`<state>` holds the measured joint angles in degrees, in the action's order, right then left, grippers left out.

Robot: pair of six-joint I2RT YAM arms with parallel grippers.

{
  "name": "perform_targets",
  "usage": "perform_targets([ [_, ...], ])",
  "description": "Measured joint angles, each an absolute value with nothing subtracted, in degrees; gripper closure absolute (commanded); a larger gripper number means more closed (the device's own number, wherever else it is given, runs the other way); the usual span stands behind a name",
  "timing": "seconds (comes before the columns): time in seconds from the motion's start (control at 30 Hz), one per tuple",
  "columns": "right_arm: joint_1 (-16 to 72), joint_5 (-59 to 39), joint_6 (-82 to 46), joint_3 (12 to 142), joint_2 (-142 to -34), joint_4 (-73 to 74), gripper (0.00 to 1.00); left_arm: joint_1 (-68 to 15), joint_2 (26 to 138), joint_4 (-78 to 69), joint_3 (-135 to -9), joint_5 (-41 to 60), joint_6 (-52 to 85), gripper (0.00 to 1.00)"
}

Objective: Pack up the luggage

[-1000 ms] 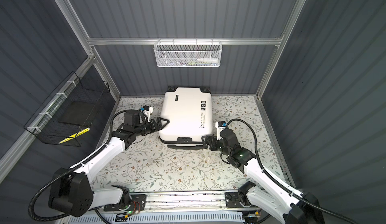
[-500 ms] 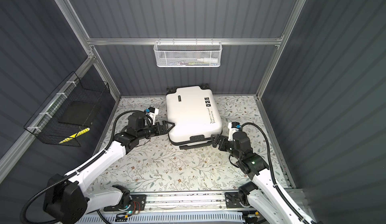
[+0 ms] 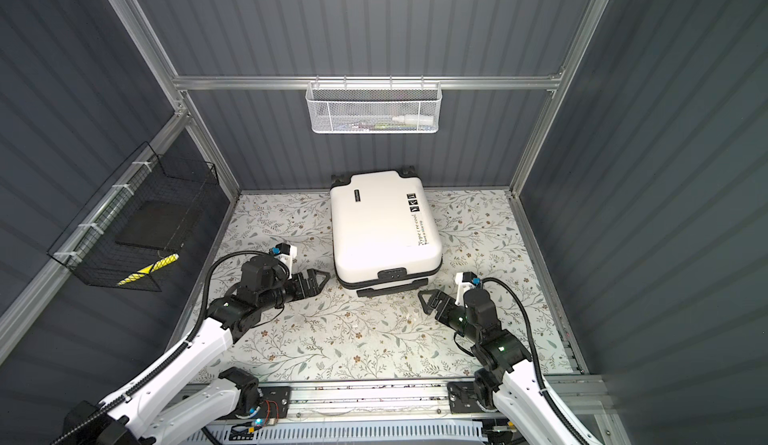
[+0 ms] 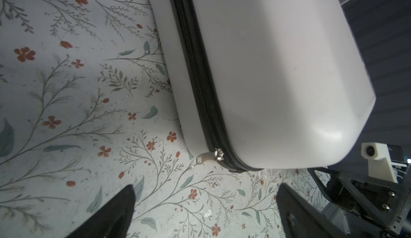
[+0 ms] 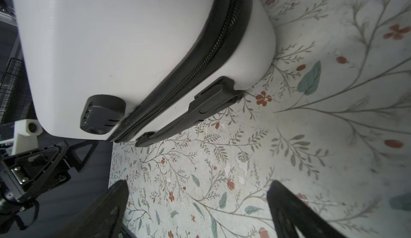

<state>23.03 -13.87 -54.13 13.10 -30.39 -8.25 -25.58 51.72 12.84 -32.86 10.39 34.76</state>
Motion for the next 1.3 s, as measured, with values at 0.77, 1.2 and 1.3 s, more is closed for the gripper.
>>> perform_targets([
  [0.77, 32.1, -8.7, -66.7, 4.8, -44.6, 25.5, 0.24, -25.6, 51.3, -5.1, -19.4, 14.4, 33.5, 0.12],
  [1.2, 35.7, -5.1, -67.0, 5.1, -61.7, 41.3, 0.35, -25.6, 51.7, -7.5, -17.5, 15.1, 32.6, 0.12],
  [1.3, 35.8, -4.6, -67.1, 5.5, -63.9, 43.8, 0.38, -25.6, 51.5, -7.6, -16.8, 15.1, 32.6, 0.13],
])
